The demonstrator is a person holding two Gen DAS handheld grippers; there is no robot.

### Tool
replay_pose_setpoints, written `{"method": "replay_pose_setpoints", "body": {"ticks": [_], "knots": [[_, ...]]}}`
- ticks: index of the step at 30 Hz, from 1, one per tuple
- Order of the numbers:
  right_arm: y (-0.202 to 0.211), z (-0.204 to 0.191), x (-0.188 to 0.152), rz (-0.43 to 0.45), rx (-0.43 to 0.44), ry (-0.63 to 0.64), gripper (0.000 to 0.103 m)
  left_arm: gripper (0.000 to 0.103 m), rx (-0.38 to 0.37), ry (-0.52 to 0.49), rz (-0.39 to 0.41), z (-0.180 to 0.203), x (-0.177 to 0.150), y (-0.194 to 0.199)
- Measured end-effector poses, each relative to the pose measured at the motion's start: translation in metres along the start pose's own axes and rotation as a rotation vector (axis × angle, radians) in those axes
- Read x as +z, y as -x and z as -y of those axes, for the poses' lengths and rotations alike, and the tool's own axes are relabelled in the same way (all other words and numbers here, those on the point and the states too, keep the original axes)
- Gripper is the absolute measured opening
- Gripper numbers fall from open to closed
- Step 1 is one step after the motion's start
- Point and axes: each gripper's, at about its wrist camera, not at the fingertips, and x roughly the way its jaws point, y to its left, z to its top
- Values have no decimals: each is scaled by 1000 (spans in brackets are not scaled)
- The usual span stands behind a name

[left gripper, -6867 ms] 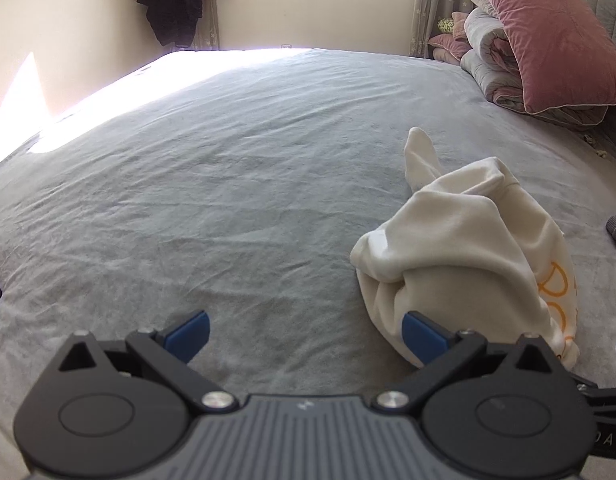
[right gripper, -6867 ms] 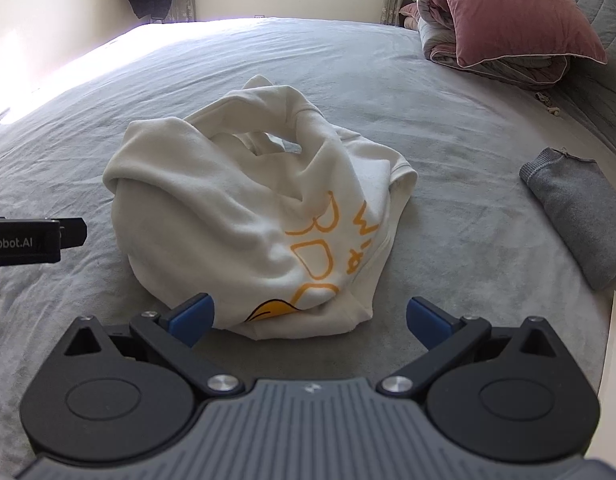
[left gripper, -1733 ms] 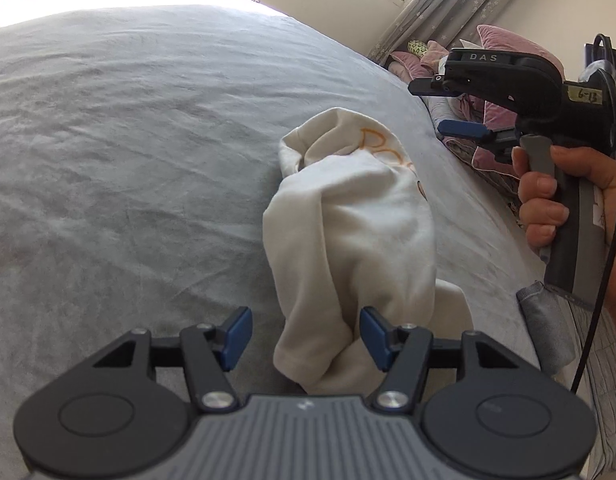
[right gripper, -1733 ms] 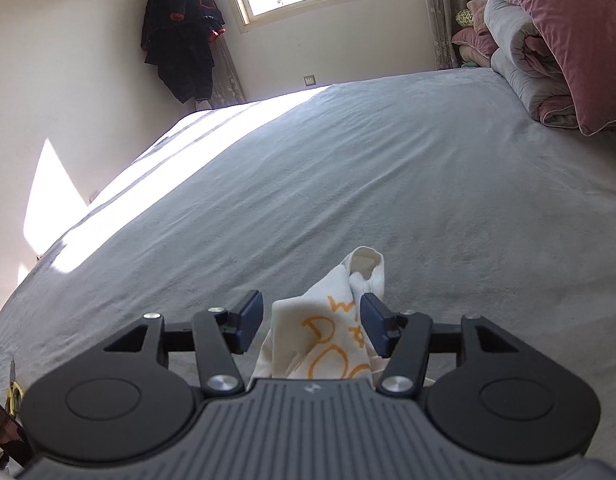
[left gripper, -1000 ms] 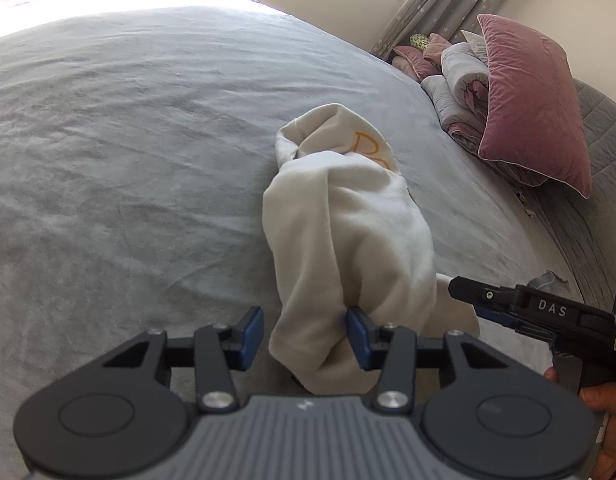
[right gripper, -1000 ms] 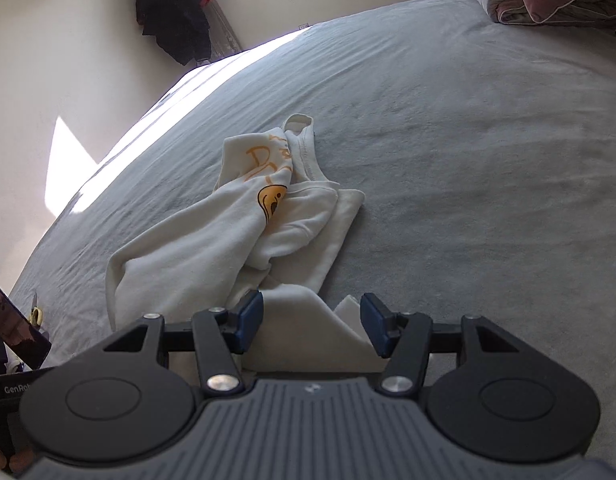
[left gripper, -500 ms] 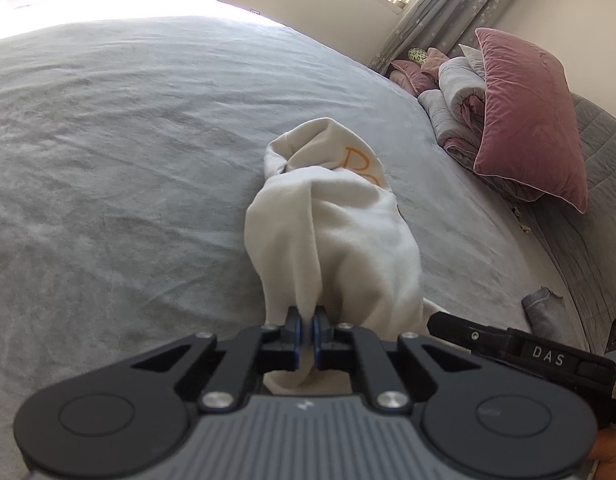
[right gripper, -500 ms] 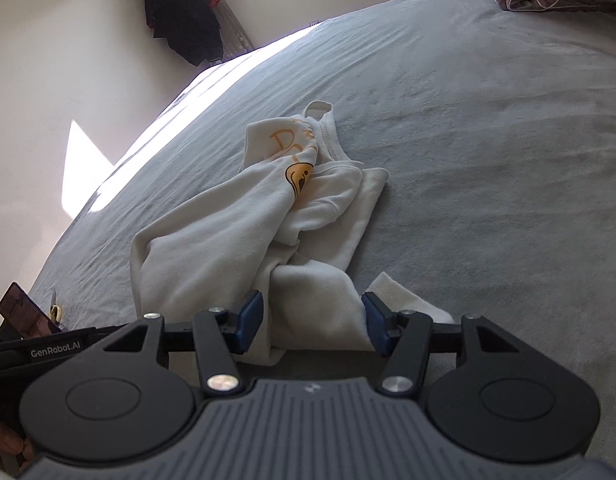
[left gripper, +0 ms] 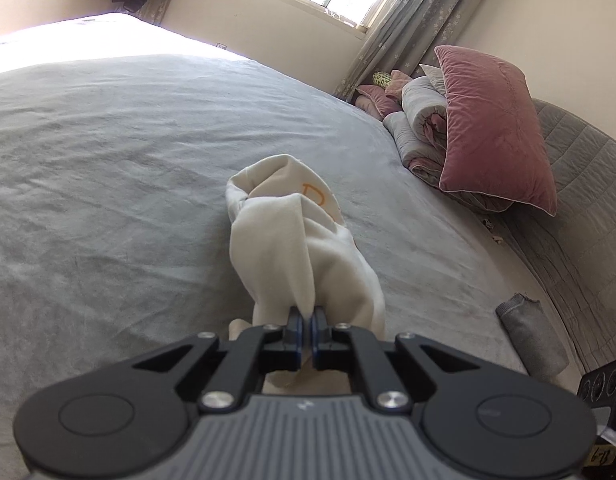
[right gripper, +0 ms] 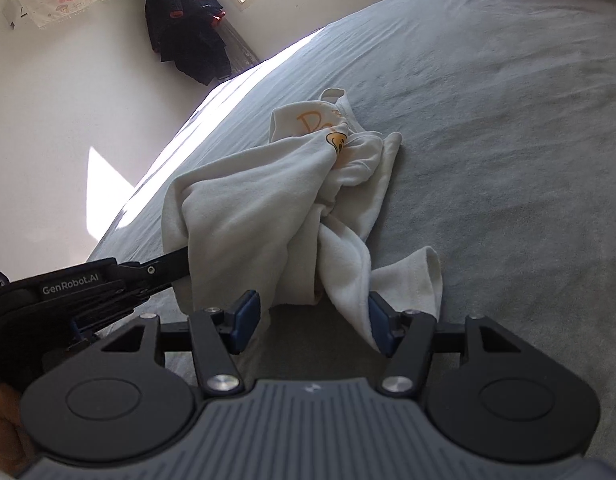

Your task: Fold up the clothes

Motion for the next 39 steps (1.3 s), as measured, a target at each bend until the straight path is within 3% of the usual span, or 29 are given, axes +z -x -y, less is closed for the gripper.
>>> {"method": "replay_pose_setpoints", "body": {"ticks": [7,17,22,27,34,35,36,37,39], "knots": [[11,-8,5,35,22,46,63,3,-57,18,16,4,-1,9],[12,-11,6,10,102,13,64,3,-159,24,57,13,-2,26],[17,-11,9,20,153,-31,64,3,-228,117,32,5,2,21],[19,-9,10,7,208,-89,65,3,-226,157,30,0,0,16],[7,-10,3,-23,232,-130,66,3,-217,110,16,13,-5,10],[6,-10,3,-19,229,-129,63,3,-208,100,22,15,-5,10],[6,-9,3,-12,221,-125,49,3,-196,89,32,16,-6,11],[7,-9,3,-6,199,-111,24,3,-181,77,44,17,-5,12],[10,-9,4,11,144,-76,16,3,-160,60,50,16,-3,14]]}}
